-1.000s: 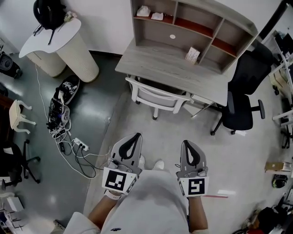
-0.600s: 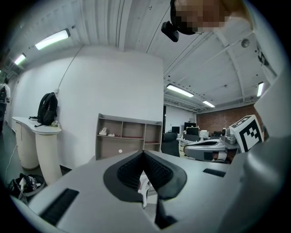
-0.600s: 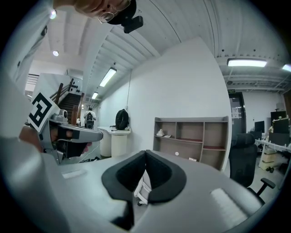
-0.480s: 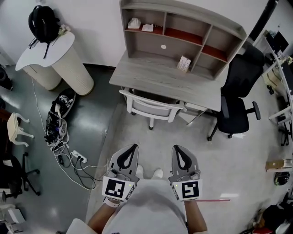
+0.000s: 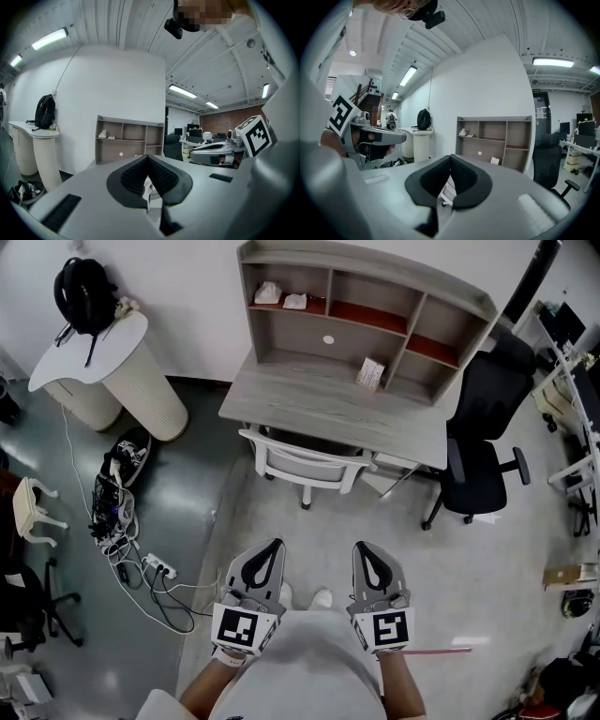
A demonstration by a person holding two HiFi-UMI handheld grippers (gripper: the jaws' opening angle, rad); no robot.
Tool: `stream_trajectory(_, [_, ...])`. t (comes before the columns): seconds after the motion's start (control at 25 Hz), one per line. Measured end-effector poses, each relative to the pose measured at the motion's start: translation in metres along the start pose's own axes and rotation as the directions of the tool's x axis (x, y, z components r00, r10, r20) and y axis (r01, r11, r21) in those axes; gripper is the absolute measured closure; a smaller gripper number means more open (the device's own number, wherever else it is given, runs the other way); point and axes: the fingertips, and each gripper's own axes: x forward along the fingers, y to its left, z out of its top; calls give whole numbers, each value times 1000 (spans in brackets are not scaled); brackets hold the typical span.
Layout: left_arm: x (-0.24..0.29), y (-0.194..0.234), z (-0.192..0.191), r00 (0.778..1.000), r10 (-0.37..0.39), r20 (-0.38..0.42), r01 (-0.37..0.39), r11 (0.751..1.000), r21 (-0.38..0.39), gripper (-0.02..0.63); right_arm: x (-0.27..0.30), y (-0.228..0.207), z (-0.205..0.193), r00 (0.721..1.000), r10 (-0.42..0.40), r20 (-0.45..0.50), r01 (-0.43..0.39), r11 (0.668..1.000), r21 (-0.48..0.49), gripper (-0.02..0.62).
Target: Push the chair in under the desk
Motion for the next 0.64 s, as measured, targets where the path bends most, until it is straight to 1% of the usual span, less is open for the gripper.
stream_trajectory(0.16, [0,-1,-2,1000,0,-6,0,1000,-4,600,-2,-2,-3,1000,-2,1,2,1000,30,586])
stream_trajectory(0.24, [-1,0,-4,1000,-1,-14,0,1000,-19,600,-2,0,-4,1000,-1,2,1,999,38,586])
stream_trajectory(0.32, [-1,2,-6,1000,1,-21,-1,1000,-31,600,-2,3,-4,1000,7,-4,-6,999,32,586])
stream_trajectory(0.64, [1,2,-13,999,-6,-34,5,999,-33,600,0,3,-2,1000,8,5,-8,1000,18,586])
